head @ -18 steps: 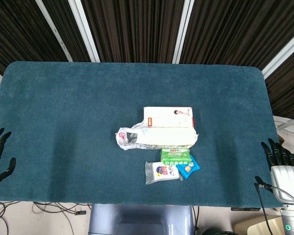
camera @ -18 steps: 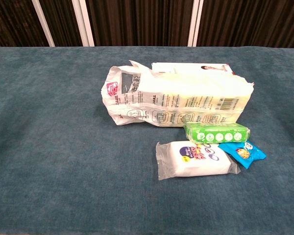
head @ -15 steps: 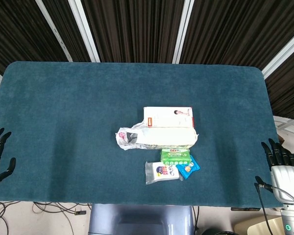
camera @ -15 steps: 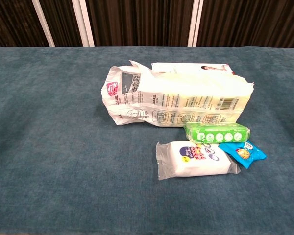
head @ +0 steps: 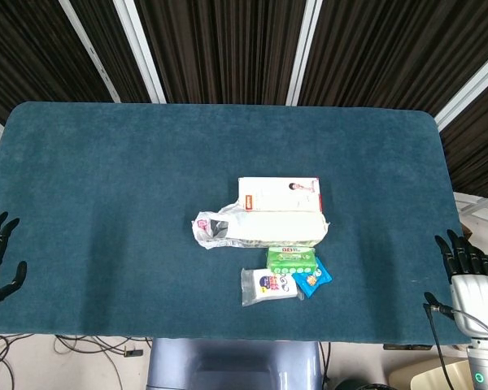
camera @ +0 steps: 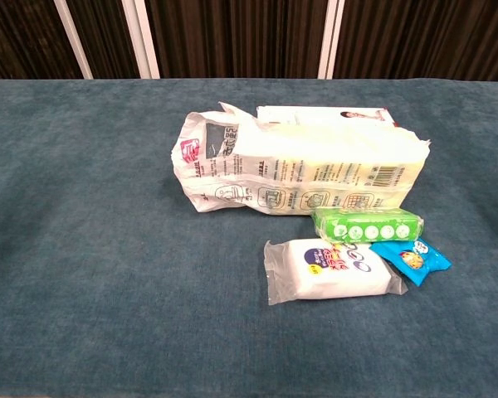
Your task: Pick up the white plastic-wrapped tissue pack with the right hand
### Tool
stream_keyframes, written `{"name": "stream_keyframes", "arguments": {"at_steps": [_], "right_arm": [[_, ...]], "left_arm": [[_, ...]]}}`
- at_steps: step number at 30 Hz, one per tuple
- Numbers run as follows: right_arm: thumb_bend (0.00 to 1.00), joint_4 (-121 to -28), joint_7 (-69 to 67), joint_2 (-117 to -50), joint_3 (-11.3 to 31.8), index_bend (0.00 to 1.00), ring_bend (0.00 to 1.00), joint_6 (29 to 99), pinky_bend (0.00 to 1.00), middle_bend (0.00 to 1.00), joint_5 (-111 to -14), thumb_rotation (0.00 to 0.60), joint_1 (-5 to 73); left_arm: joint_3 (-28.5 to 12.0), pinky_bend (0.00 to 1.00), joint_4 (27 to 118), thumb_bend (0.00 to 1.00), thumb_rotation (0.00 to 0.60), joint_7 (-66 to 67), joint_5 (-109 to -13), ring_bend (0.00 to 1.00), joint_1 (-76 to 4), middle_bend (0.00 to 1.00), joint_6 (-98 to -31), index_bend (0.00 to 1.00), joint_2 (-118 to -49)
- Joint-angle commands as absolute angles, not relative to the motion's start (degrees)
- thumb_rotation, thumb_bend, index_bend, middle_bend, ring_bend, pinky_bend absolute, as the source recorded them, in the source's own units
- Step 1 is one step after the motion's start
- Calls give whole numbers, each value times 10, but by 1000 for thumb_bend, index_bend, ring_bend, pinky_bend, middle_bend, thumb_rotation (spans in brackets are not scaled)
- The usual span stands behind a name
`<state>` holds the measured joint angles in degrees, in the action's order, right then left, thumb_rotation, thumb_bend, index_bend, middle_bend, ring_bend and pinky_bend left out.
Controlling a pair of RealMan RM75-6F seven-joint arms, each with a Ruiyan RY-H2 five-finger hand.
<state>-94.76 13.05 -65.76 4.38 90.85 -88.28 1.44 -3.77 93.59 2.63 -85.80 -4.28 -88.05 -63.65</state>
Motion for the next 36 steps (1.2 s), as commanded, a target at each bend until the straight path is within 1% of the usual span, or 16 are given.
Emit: {"name": "stream_keyframes", "arguments": {"at_steps": [1,8,16,19,23,30,36], "right_arm": [[120,-949,130,-657,44,83,86,907,162,29,-882,600,15],[120,-950,130,-656,43,83,86,907,162,29,-883,600,14],[119,-955,97,-646,38,82,86,888,162,29,-882,600,19],[119,-953,64,-639,33,82,86,868,162,29,-886,600,28],[119,-954,25,-620,34,82,86,809,162,29,-879,600,59],[120,-995,41,-591,65,82,86,689,162,29,-850,600,143],[119,-1032,64,-591,92,82,87,612,162,30,-808,600,205]], "left_arm": [[-38,0,935,442,600,24,-857,0,-42,0,-880,70,-636],[-37,0,935,443,600,26,-858,0,-43,0,-880,71,-637],[-37,0,935,443,600,27,-855,0,-41,0,-880,71,-638],[-37,0,937,442,600,24,-853,0,-40,0,-881,70,-638],[-38,0,937,442,600,20,-853,0,-39,0,-882,70,-637],[-40,0,937,442,600,20,-848,0,-41,0,-879,70,-638],[-39,0,935,443,600,18,-846,0,-40,0,-878,70,-639]]}}
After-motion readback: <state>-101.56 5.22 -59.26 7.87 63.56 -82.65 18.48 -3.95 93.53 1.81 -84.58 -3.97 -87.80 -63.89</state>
